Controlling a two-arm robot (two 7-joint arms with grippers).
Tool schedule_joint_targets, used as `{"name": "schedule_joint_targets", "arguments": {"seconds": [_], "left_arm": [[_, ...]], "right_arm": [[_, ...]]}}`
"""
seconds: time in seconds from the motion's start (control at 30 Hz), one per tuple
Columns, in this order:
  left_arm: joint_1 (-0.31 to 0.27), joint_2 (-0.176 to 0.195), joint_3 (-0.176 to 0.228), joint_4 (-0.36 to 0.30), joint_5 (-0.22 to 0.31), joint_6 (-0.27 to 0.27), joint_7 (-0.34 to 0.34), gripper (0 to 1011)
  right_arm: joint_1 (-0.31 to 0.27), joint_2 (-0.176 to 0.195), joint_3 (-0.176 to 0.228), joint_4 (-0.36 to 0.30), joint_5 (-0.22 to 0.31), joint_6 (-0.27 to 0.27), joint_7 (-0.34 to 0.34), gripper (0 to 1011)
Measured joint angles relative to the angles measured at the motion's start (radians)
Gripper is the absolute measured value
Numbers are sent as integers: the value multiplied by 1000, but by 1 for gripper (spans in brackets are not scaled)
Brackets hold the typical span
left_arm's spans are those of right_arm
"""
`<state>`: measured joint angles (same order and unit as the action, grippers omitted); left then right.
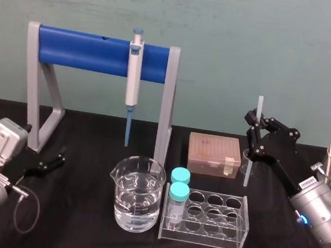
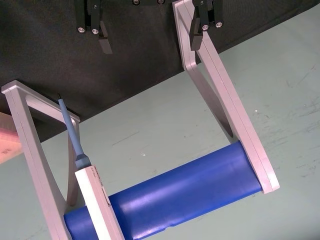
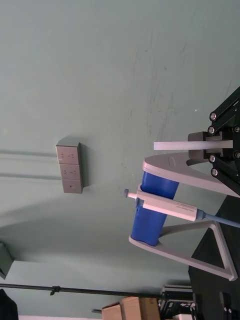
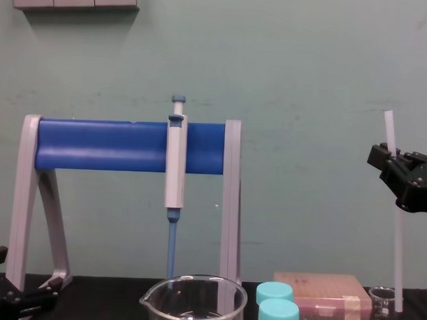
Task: Pick up the stirring rod with one hand, then place it down.
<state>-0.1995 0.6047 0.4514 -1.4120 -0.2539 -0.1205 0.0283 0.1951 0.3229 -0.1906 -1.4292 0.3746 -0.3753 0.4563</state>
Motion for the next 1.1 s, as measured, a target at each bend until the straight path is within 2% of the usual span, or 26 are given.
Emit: {"name": "schedule_joint_targets", "arguments": {"seconds": [1.1], "left_arm": [[0,0,0,0,0,0,0,1000]], "right_arm": [[0,1,-1,1,1,-3,3,72]]}}
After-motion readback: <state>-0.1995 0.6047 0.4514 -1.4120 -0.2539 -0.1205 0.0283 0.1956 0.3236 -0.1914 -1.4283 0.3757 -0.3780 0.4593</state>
